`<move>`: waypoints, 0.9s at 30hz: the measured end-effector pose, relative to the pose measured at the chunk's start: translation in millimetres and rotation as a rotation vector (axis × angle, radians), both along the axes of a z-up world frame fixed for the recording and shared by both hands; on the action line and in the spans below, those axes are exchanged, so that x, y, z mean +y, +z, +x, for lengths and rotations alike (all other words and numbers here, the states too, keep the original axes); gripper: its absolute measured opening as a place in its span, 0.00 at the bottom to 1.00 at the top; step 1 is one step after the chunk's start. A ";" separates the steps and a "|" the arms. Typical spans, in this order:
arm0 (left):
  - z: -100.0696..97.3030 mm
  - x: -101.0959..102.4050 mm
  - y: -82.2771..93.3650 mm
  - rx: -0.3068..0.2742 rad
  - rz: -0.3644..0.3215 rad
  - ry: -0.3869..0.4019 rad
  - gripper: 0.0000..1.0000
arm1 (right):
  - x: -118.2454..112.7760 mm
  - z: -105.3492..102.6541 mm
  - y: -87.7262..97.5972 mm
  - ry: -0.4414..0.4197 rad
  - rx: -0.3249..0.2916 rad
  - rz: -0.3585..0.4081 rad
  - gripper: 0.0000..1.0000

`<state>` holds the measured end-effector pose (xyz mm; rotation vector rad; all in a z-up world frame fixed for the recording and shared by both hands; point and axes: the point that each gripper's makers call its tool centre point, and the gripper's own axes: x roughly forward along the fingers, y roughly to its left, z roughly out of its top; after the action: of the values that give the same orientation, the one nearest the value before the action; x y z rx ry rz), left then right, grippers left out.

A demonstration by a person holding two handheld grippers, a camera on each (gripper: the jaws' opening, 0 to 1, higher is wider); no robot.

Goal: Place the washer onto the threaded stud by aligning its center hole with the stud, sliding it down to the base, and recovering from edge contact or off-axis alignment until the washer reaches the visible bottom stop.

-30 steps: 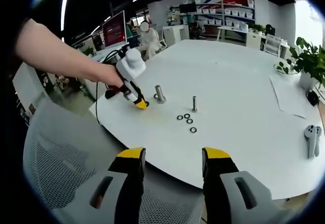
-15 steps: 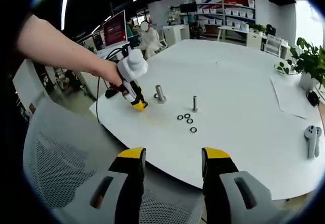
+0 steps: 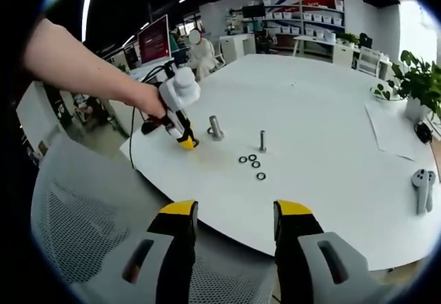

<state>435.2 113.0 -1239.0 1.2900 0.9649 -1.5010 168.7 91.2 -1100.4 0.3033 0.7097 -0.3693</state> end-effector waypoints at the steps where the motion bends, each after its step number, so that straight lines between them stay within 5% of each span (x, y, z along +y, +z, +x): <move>1: 0.7 -0.1 0.6 0.004 -0.004 0.006 0.19 | 0.0 0.1 -0.2 0.001 0.001 -0.001 0.46; 27: 10.5 12.3 4.3 0.022 -0.037 0.026 0.18 | 0.6 -0.4 -1.6 0.006 0.010 0.000 0.46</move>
<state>445.7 125.3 -1234.8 1.2326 0.9603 -1.5087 168.3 91.8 -1102.0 0.3000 0.7201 -0.3656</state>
